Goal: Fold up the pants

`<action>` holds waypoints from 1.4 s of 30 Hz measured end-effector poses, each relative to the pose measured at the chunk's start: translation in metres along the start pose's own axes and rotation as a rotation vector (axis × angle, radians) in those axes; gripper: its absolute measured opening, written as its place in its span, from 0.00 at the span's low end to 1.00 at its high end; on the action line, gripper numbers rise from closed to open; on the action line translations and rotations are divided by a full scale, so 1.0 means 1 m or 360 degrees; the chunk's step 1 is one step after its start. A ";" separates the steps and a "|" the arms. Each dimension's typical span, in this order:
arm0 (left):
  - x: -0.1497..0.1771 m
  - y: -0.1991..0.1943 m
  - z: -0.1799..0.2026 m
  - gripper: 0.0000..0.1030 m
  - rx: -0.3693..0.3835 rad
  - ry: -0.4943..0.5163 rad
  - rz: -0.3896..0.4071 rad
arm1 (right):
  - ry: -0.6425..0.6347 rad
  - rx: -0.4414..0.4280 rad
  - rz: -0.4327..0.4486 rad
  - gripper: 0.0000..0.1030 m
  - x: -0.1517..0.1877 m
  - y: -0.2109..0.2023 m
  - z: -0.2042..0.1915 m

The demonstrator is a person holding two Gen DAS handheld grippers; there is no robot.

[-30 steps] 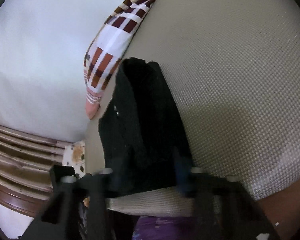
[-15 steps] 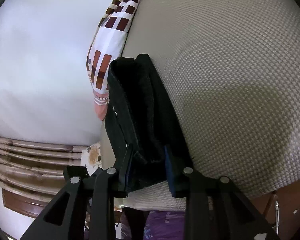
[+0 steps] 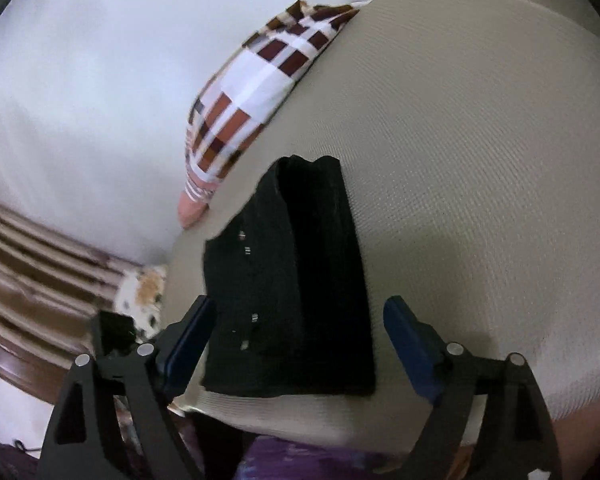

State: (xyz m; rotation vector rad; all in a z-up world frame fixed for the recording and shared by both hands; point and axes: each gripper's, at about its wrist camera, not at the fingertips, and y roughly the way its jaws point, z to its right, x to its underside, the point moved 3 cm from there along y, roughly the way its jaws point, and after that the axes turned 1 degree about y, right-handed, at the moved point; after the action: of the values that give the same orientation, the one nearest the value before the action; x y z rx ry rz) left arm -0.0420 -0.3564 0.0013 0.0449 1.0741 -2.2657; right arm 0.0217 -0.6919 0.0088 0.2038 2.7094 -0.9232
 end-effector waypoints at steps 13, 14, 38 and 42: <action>-0.009 0.023 0.000 0.68 -0.0466 0.0321 -0.0050 | -0.0126 0.0007 -0.0173 0.83 -0.009 0.048 -0.002; -0.007 0.027 0.001 0.68 -0.0501 0.0352 -0.0072 | -0.0139 0.0006 -0.0182 0.83 -0.008 0.049 -0.003; 0.000 0.042 0.008 0.87 -0.0782 0.0553 -0.0120 | -0.0175 -0.0117 -0.0300 0.99 -0.008 0.051 -0.006; 0.001 0.042 0.007 0.91 -0.0811 0.0568 -0.0111 | -0.0181 -0.0114 -0.0293 0.99 -0.007 0.050 -0.006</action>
State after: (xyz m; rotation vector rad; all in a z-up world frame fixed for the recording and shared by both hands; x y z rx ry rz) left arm -0.0177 -0.3820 -0.0230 0.2092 1.8383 -2.0200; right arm 0.0382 -0.6492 -0.0138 -0.1114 2.6829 -0.8558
